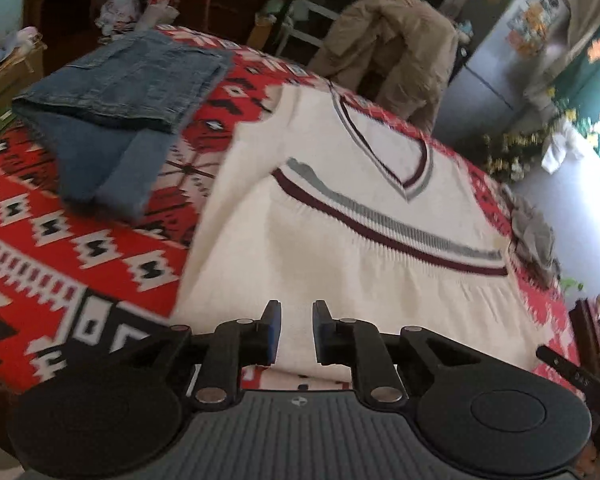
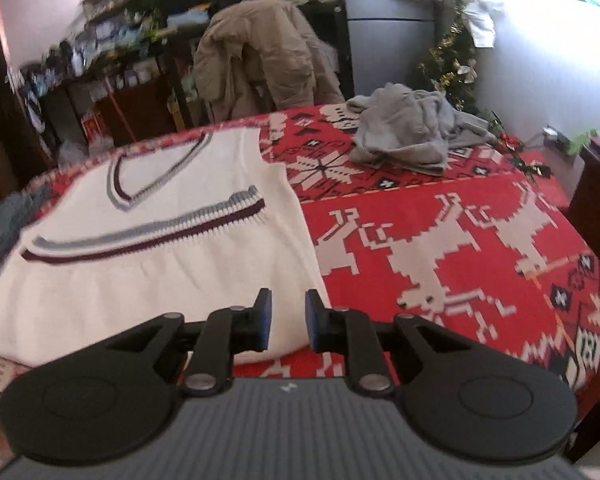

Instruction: Fold clothes

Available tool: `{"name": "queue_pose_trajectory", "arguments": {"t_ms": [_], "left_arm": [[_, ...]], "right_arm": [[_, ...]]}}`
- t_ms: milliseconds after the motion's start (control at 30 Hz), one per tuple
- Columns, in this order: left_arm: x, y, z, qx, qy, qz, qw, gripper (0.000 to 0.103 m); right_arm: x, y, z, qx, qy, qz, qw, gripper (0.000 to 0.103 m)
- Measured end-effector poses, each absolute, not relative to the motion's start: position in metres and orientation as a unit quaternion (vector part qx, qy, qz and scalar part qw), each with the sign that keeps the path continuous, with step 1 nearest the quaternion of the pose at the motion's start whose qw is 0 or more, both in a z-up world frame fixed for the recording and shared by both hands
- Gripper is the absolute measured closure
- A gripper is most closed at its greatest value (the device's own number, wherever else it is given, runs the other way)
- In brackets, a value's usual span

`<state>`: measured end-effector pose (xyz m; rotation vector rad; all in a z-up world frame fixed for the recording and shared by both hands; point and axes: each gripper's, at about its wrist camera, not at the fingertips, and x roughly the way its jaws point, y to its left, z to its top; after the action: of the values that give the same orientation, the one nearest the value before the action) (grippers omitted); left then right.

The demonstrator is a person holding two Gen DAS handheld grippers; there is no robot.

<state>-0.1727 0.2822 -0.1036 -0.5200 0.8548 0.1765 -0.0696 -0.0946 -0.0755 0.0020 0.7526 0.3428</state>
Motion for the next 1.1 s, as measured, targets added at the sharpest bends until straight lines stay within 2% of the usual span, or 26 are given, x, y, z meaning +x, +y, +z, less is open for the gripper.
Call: {"name": "queue_pose_trajectory", "arguments": {"t_ms": [200,533,833,1100], "left_arm": [[-0.152,0.271,-0.117,-0.211,0.432,0.096,0.872,0.089],[-0.181,0.288,-0.115,-0.226,0.436,0.11,0.864,0.091],[-0.192,0.304,-0.096,-0.295,0.384,0.115,0.867,0.091],[-0.146,0.311,-0.111,-0.285,0.404,0.137,0.859,0.091]], "right_arm": [[-0.051,-0.071,-0.092,-0.052,0.368,0.168,0.913,0.086],[-0.06,-0.102,-0.095,-0.019,0.394,0.16,0.905,0.099],[-0.086,-0.111,-0.07,0.016,0.379,0.191,0.905,0.093],[-0.085,-0.082,-0.068,0.014,0.382,0.222,0.897,0.093]]}}
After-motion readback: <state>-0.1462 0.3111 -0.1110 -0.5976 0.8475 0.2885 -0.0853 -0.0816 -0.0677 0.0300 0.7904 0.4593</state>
